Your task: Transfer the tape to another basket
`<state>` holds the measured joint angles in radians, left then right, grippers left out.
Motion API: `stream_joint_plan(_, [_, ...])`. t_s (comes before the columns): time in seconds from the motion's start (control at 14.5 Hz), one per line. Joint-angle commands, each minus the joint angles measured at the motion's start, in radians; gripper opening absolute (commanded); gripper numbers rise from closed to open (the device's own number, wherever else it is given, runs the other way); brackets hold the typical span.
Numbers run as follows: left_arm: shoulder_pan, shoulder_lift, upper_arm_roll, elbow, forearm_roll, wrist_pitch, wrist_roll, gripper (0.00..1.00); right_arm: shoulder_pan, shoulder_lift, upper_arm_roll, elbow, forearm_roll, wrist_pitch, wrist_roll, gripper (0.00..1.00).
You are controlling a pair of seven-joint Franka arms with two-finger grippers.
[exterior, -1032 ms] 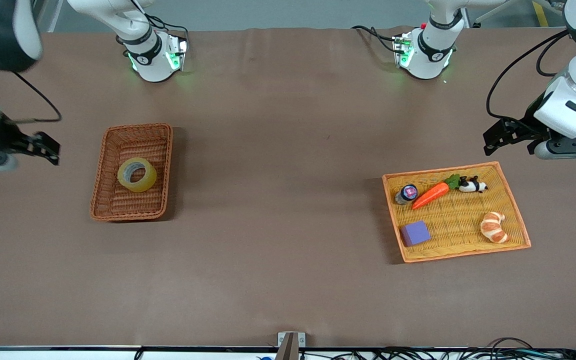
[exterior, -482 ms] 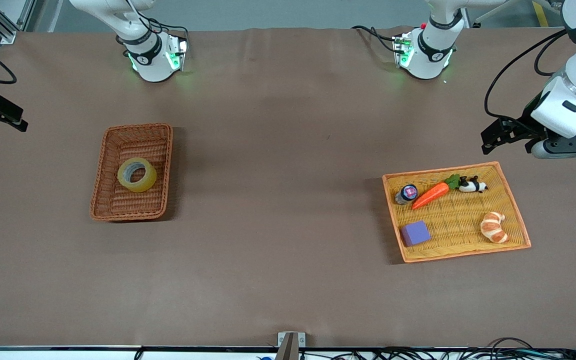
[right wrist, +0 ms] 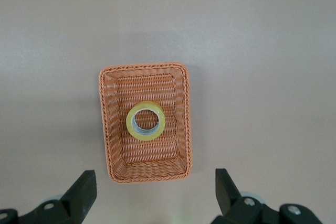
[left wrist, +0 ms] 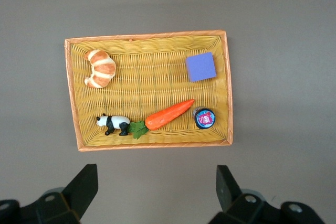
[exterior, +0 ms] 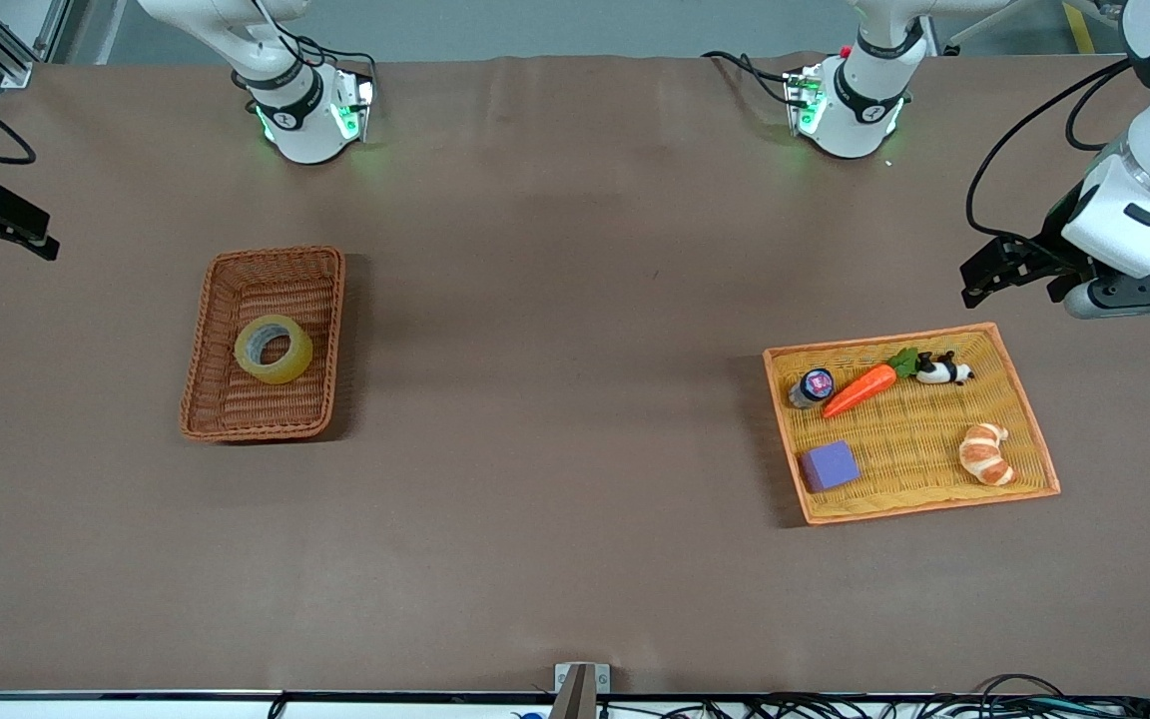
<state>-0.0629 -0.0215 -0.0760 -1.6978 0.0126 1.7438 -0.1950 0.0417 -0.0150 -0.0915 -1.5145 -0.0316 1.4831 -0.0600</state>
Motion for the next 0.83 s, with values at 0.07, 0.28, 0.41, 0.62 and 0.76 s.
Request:
stream_joint_plan(0.07, [-0.003,-0.008,-0.007,0.015,0.012,-0.023,-0.009,0.99,0.015,0.012,-0.014,0.023,0.021,-0.003,-0.009,1.00])
stream_joint_plan(0.28, [-0.003,-0.008,-0.014,0.009,-0.019,-0.023,-0.004,0.99,0.017,0.012,-0.014,0.022,0.021,0.002,-0.008,1.00])
stream_joint_plan(0.41, [-0.002,-0.011,-0.024,0.004,-0.020,-0.023,-0.004,0.99,0.015,0.012,-0.014,0.022,0.021,0.002,-0.008,1.00])
stream_joint_plan(0.62, [0.005,-0.014,-0.025,0.001,-0.022,-0.021,0.000,0.99,0.015,0.012,-0.014,0.022,0.022,0.000,-0.006,1.00])
stream_joint_plan(0.76, [0.005,-0.014,-0.025,0.001,-0.023,-0.021,0.000,0.99,0.013,0.012,-0.014,0.022,0.022,0.002,-0.008,1.00])
